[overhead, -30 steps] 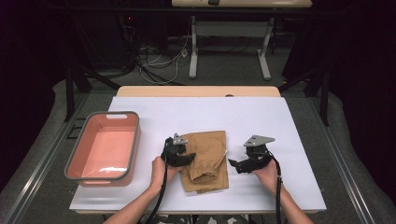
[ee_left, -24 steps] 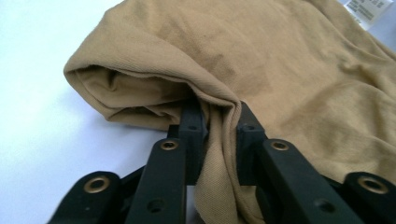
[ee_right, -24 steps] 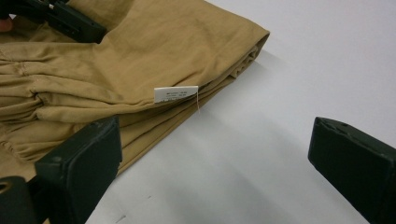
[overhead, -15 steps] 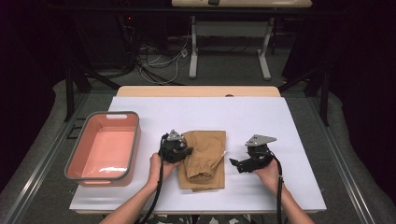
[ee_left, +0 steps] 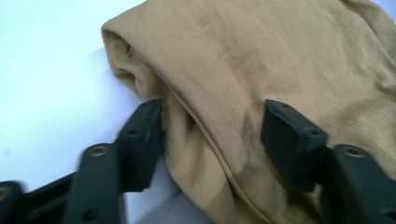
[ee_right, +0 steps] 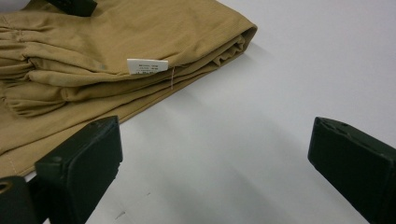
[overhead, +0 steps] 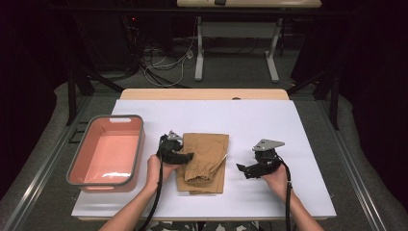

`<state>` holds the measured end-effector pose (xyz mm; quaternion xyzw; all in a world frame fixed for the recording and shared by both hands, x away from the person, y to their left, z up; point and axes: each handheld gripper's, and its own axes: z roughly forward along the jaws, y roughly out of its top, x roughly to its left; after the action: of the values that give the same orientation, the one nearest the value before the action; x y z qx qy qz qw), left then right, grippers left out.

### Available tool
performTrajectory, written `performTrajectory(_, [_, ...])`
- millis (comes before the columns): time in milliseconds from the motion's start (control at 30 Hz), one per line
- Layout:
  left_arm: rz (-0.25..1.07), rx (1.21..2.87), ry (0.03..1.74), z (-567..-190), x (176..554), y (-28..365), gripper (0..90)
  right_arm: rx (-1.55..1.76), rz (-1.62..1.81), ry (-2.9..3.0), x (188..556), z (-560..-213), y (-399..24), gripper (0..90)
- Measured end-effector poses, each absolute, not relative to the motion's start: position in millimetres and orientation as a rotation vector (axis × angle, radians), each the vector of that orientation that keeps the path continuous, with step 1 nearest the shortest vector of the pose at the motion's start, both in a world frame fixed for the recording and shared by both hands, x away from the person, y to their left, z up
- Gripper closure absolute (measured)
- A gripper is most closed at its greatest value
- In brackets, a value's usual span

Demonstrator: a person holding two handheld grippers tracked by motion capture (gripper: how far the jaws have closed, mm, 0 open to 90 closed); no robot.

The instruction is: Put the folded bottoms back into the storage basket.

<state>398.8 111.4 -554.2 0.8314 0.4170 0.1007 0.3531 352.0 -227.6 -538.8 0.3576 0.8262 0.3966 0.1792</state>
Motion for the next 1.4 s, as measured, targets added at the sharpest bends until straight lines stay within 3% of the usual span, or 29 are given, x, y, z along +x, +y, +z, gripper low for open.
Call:
performTrajectory(67, [0.258, 2.156, 1.091, -555, 399, 111, 23.6, 1.026, 1.132, 2.337, 352, -540, -227, 2.6])
performTrajectory(233, [0.233, 2.186, 1.082, -557, 398, 105, 15.8, 1.022, 1.124, 2.335, 351, -539, -227, 2.6])
performTrajectory(367, [0.252, 2.207, 1.063, -557, 394, 98, 22.4, 1.019, 1.124, 2.346, 352, -539, -227, 2.6])
performTrajectory(600, [0.241, 2.18, 1.029, -557, 389, 93, 45.1, 1.01, 1.117, 2.352, 351, -539, -224, 2.6])
performTrajectory(867, [0.125, 2.135, 0.99, -560, 390, 94, 74.1, 1.008, 1.119, 2.354, 351, -540, -223, 2.6])
performTrajectory(1400, [0.151, 2.089, 0.984, -555, 390, 102, 80.7, 1.004, 1.12, 2.354, 352, -540, -225, 2.6])
